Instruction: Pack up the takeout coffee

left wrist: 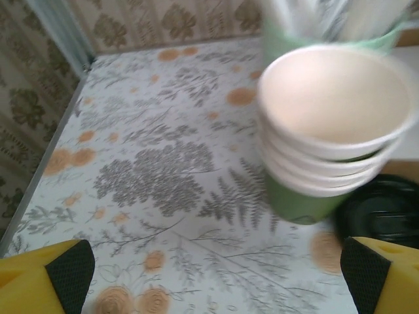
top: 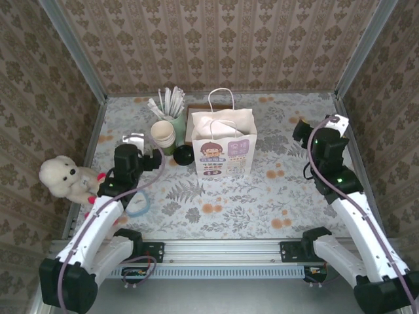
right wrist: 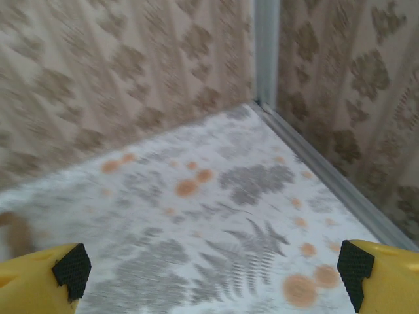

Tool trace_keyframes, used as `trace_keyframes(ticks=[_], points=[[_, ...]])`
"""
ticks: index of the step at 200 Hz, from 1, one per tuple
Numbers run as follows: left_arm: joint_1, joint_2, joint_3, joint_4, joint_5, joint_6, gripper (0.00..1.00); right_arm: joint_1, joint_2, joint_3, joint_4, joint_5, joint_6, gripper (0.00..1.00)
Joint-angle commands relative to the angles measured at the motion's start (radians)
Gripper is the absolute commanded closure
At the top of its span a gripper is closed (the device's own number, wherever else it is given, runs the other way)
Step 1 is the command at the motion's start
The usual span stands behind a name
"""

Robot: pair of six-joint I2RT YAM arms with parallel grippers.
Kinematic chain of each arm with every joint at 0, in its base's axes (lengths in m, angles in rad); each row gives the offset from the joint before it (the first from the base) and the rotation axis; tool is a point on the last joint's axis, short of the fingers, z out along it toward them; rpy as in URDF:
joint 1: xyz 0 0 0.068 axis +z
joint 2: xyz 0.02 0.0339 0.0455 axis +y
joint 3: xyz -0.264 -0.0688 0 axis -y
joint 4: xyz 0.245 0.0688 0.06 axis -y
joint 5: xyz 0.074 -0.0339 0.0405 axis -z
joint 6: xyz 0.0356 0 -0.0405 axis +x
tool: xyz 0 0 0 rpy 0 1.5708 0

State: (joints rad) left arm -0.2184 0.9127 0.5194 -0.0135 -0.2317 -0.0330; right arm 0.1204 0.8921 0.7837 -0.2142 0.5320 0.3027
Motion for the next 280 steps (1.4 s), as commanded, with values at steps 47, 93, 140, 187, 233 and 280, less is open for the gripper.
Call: trace_keyframes(ticks=[47, 93, 140, 187, 233, 280], points=[[0.202, 0.277, -0.112, 0.441, 0.278, 0.058, 0.0, -0.179, 0.276, -0.306, 0.506, -0.362, -0.203, 0.0], [0.206, 0.374, -0.149, 0.641, 0.3, 0.107, 0.0, -0.199, 0.445, -0.285, 0.621, -0.539, -0.226, 0.0], [0.22, 0.563, -0.073, 0.74, 0.371, 0.116, 0.0, -0.198, 0.589, -0.238, 0.787, -0.617, -0.205, 0.0], [0.217, 0.628, -0.11, 0.866, 0.272, 0.086, 0.0, -0.174, 0.605, -0.306, 0.92, -0.67, -0.256, 0.0], [0.198, 0.62, -0.113, 0.861, 0.203, 0.082, 0.0, -0.127, 0.657, -0.407, 1.157, -0.58, -0.282, 0.0], [0.198, 0.625, -0.107, 0.853, 0.209, 0.084, 0.0, -0.13, 0.642, -0.374, 1.074, -0.549, -0.268, 0.0]])
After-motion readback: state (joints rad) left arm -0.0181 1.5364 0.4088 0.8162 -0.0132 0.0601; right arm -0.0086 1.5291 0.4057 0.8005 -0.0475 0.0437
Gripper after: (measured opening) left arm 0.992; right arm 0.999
